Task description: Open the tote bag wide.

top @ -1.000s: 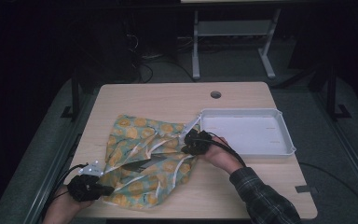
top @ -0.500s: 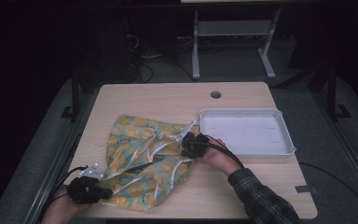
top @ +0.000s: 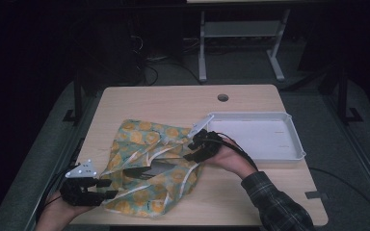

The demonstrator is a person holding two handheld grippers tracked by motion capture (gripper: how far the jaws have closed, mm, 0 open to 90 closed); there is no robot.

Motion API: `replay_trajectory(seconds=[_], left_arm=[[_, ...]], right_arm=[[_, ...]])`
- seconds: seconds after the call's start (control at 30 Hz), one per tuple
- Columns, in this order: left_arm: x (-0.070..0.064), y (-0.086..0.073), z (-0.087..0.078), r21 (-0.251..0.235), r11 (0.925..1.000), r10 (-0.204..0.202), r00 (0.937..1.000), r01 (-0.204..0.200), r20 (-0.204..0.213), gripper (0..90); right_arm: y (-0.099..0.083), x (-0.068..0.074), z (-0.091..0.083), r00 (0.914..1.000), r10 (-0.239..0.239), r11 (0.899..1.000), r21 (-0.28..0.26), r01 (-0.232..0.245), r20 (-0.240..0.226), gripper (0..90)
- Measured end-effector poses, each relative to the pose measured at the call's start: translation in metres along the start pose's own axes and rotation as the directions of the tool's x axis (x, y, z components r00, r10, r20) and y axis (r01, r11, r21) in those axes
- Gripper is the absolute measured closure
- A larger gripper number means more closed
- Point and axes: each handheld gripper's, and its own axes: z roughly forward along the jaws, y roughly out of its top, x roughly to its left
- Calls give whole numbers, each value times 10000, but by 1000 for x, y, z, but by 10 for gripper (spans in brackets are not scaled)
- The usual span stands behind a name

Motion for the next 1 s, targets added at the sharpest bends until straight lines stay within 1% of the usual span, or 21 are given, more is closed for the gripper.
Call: replay_trajectory(seconds=[0.1,0.13,0.2,0.27,0.3,0.4,0.43,0.5,0.6,0.67,0.7,0.73,0.77,0.83,0.87,0.93,1.0], left_arm=[[-1,9,-4,-233,9996,124,9999,-126,-89,459],[-1,12,-6,-322,9992,230,9997,-234,-117,459],[0,18,-7,-449,9985,306,9994,-314,-183,459],[1,25,-8,-551,9978,355,9990,-370,-279,459],[2,28,-8,-686,9972,274,9991,-296,-337,459],[7,35,-7,-719,9965,379,9980,-416,-513,447],[8,37,-6,-746,9963,373,9976,-415,-576,437],[11,43,-5,-830,9955,397,9971,-451,-652,435],[14,53,-4,-884,9940,569,9953,-638,-781,419],[16,59,-1,-920,9937,560,9951,-634,-809,408],[18,63,2,-835,9944,572,9949,-642,-828,403],[19,65,5,-853,9944,557,9950,-627,-827,397],[21,67,8,-807,9947,565,9950,-632,-821,396],[25,71,14,-569,9960,641,9945,-690,-831,406],[26,72,17,-461,9964,673,9946,-711,-785,406],[29,74,24,-286,9969,715,9950,-736,-694,462],[32,75,31,-149,9970,743,9952,-754,-639,516]], right_arm=[[4,3,-6,9997,-220,9993,-317,216,-138,472],[6,5,-8,9993,-298,9987,-422,287,-240,473],[10,9,-10,9969,-585,9964,-652,550,-529,476],[12,12,-10,9935,-883,9939,-718,831,-716,477],[13,14,-10,9915,-985,9933,-689,928,-850,479],[16,18,-5,9855,-1233,9908,-711,1155,-1169,484],[16,20,-3,9809,-1406,9888,-690,1323,-1345,482],[17,22,-2,9793,-1443,9885,-665,1360,-1419,481],[18,25,0,9732,-1570,9869,-637,1482,-1681,473],[18,26,1,9680,-1718,9846,-652,1624,-1830,469],[18,27,1,9653,-1784,9834,-687,1681,-1907,465],[18,29,1,9626,-1782,9835,-682,1676,-2039,459],[19,29,1,9601,-1900,9813,-711,1790,-2053,451],[19,32,5,9540,-2029,9791,-599,1944,-2207,447],[19,32,5,9540,-2029,9791,-599,1944,-2207,447],[18,33,8,9516,-2127,9771,-453,2079,-2220,459],[17,34,11,9463,-2317,9724,-254,2321,-2253,492]])
